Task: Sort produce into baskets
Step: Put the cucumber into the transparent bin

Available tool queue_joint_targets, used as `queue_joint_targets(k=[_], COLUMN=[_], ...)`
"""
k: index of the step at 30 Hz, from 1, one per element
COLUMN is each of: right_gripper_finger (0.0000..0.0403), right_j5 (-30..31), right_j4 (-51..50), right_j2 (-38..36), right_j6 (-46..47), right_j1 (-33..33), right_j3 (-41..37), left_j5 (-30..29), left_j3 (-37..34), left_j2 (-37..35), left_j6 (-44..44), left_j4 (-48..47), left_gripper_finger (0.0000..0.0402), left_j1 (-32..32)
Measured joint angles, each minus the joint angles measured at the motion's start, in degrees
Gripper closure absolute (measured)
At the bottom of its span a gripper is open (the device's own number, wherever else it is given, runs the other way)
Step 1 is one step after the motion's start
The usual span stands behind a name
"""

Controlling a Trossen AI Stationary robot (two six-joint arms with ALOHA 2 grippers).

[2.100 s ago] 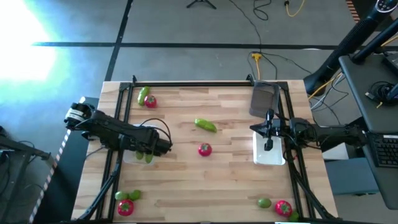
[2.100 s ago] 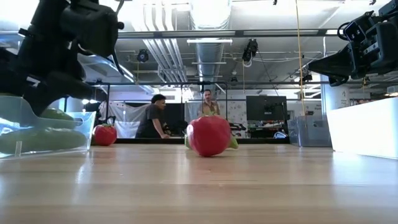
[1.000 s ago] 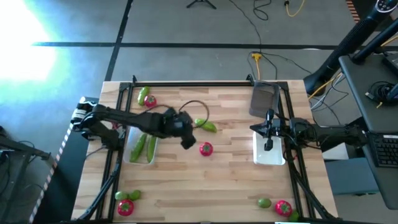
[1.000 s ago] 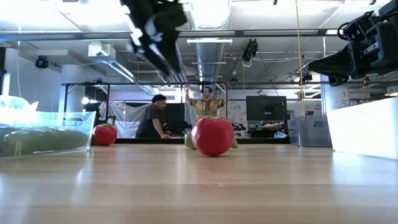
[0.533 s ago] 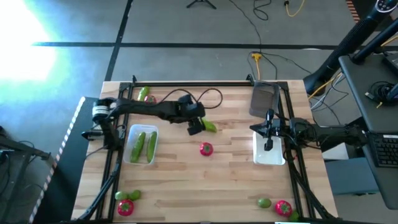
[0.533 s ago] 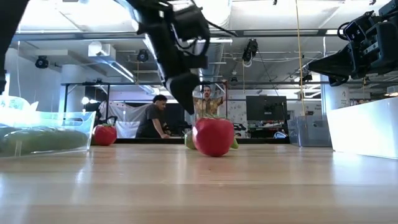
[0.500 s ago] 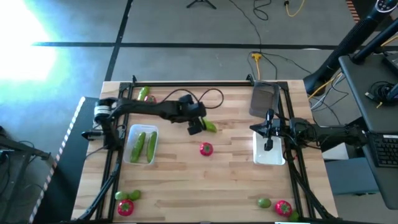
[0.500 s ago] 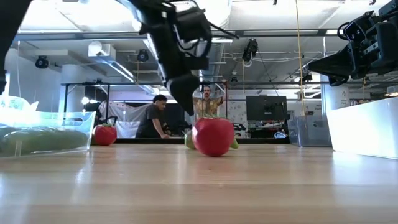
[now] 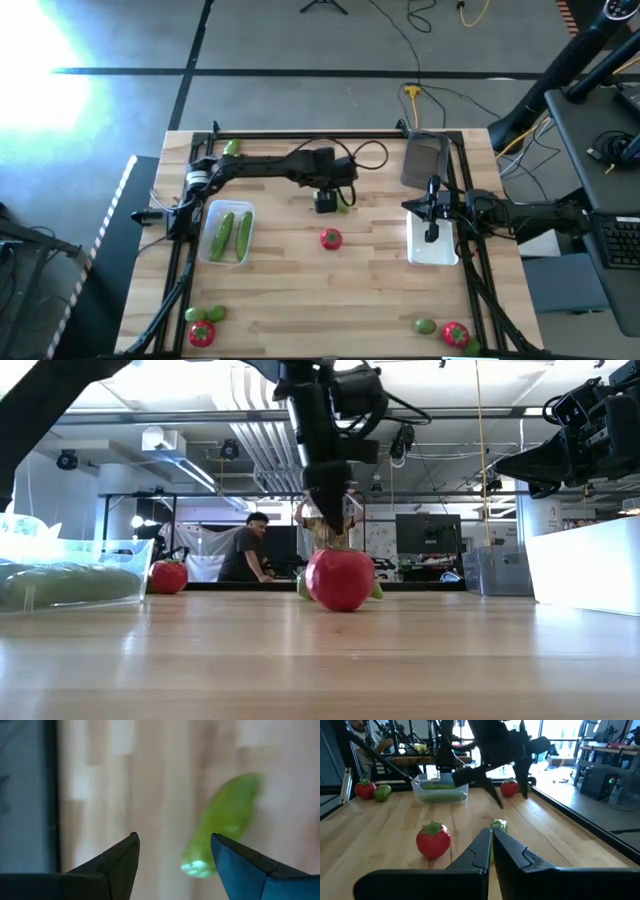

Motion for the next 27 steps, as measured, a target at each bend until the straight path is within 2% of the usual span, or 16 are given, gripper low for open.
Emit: queue_joint_targets(k=[3, 12, 19, 27], right_gripper_finger=[0.0390, 0.0390, 0.0390, 0.0390], right_j5=[0.00, 0.00, 0.00, 0.00], right_j4=[0.00, 0.00, 0.00, 0.00], right_j2=[-0.01, -0.01, 0.00, 0.00], right_j6=[0.00, 0.00, 0.00, 0.00], right_j1=[0.01, -0.01, 0.00, -0.01], right_j3=[-0.02, 0.00, 0.00, 0.00], left_j5=[4.47, 13.03, 13.45, 13.20], left_j3=[1.21, -0.47, -4.31, -7.48], left_j2=[1.14, 2.45, 2.49, 2.49], left_j6=[-0.15, -5.92, -4.50, -3.72], left_j4=[-0.39, -1.05, 1.47, 7.58], left_gripper_finger=[0.0174, 0.0159, 0.0132, 0.0129], left_j1=[0.42, 3.48, 3.30, 2.91])
